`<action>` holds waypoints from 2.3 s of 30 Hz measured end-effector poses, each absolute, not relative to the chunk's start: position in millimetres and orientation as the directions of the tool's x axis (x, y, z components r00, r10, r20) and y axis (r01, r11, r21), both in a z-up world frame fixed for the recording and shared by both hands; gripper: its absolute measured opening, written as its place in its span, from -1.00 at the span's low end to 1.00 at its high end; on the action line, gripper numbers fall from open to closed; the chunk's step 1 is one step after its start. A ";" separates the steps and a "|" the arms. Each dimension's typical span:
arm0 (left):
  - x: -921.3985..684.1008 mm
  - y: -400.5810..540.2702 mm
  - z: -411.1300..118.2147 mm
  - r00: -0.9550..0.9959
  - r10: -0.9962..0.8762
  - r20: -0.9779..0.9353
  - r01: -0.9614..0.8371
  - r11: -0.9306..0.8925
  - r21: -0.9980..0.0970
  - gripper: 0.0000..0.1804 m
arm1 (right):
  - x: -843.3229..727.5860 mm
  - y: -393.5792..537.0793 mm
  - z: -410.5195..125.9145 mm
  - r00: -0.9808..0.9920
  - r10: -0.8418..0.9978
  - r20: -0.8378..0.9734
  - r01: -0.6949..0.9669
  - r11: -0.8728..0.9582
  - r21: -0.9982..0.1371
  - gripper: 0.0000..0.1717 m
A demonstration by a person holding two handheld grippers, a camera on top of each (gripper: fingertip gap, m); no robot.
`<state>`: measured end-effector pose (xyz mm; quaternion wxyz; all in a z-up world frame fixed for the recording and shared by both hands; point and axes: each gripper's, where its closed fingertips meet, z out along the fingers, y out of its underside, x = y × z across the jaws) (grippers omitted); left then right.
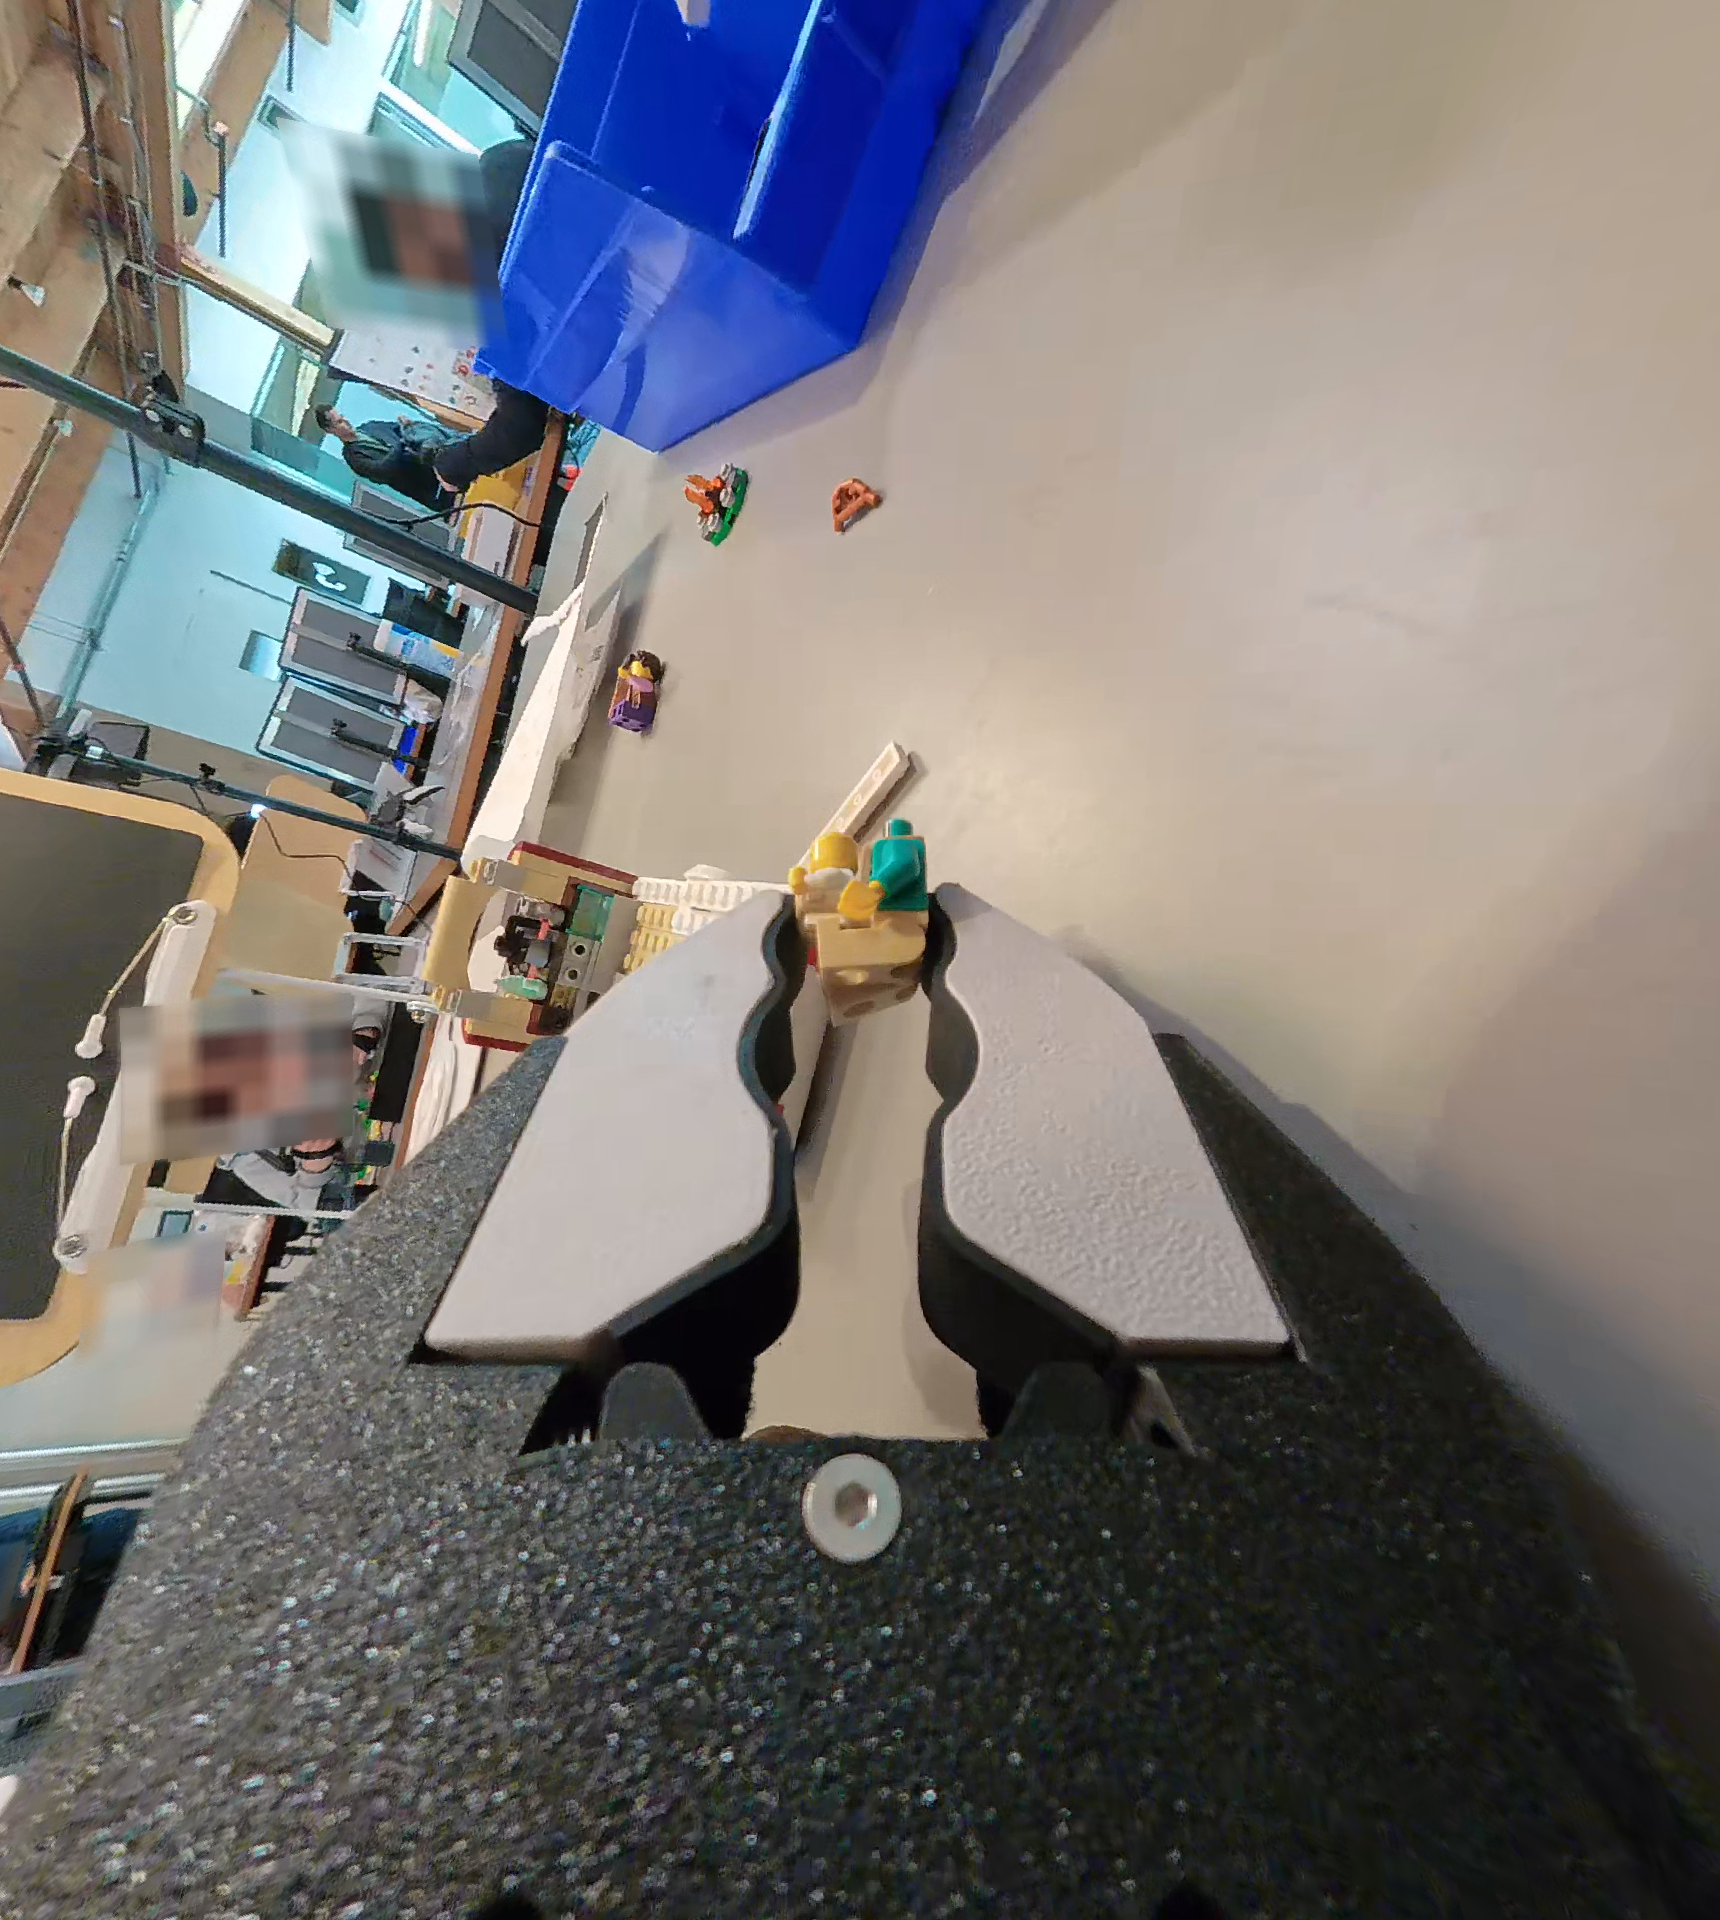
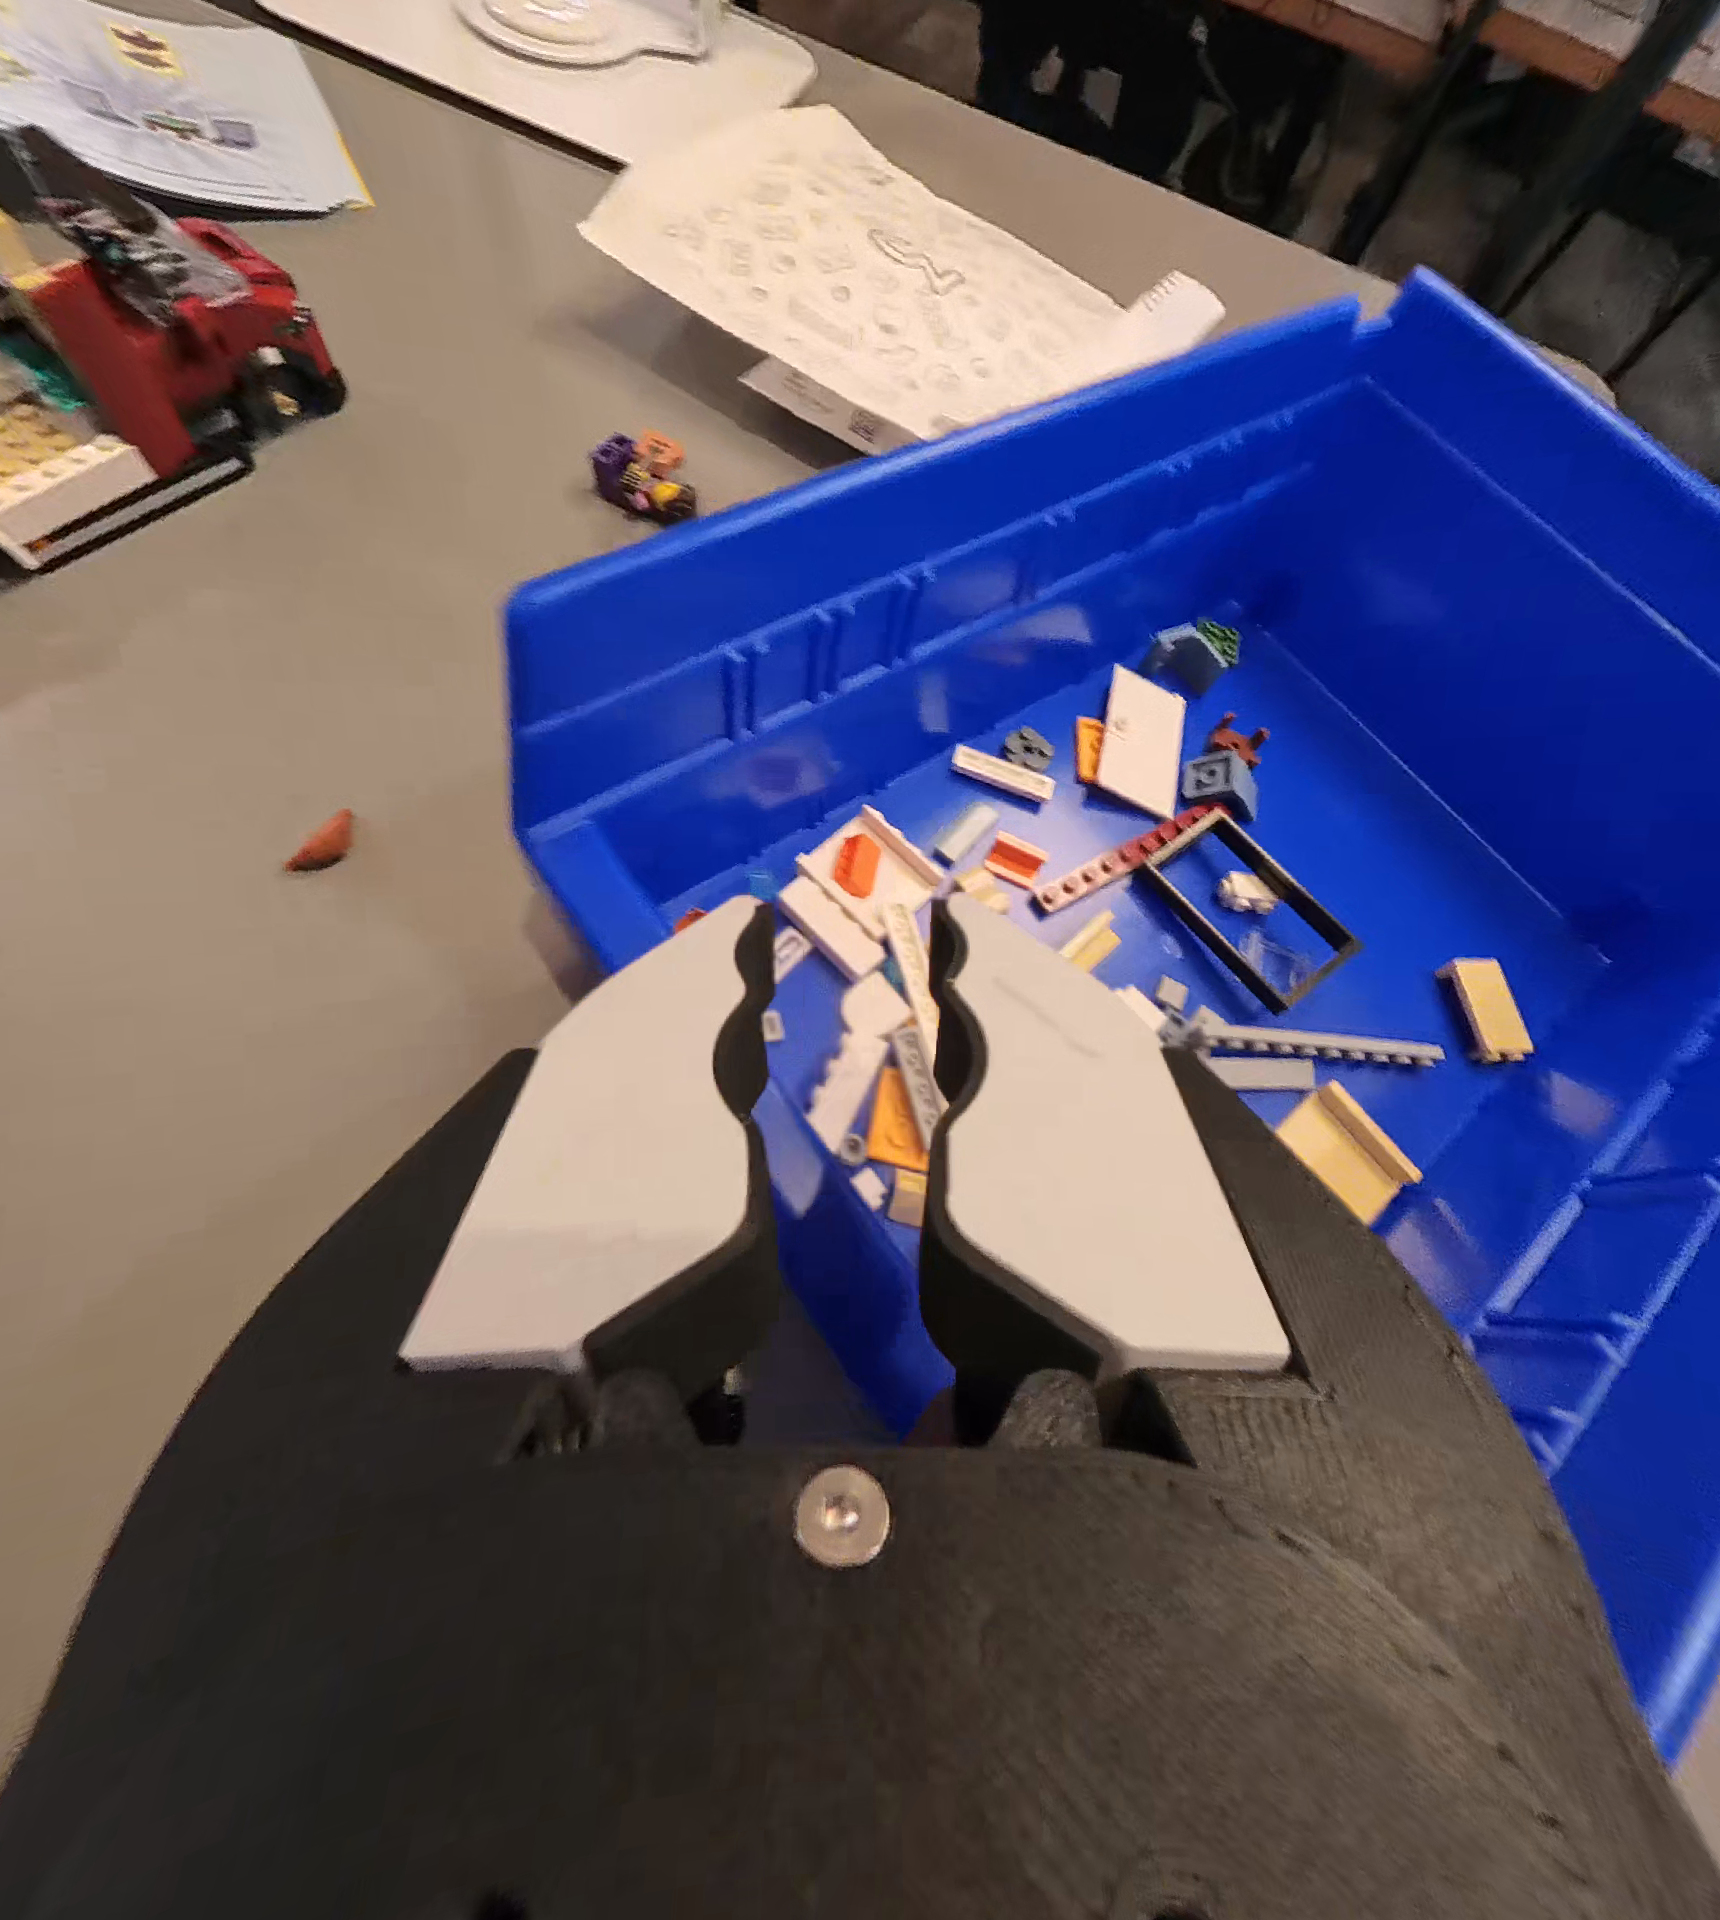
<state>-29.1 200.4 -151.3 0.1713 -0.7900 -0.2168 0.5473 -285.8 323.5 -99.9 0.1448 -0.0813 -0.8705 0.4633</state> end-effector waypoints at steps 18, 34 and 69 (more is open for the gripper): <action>-29.2 207.0 -138.1 0.231 0.469 -0.853 0.074 -0.882 -0.465 -0.77 | -16.7 223.2 -128.5 -0.741 -0.621 -0.254 -0.115 0.491 -0.864 -0.75; -28.7 217.2 -135.8 0.227 0.414 -0.882 0.008 -0.906 -0.423 -0.76 | -6.4 223.6 -126.3 -0.638 -0.649 -0.414 -0.032 0.559 -0.828 -0.91; -29.1 216.1 -131.5 0.261 0.475 -0.841 0.036 -0.875 -0.483 -0.82 | -11.9 232.7 -132.7 -0.620 -0.659 -0.427 -0.074 0.590 -0.804 -0.71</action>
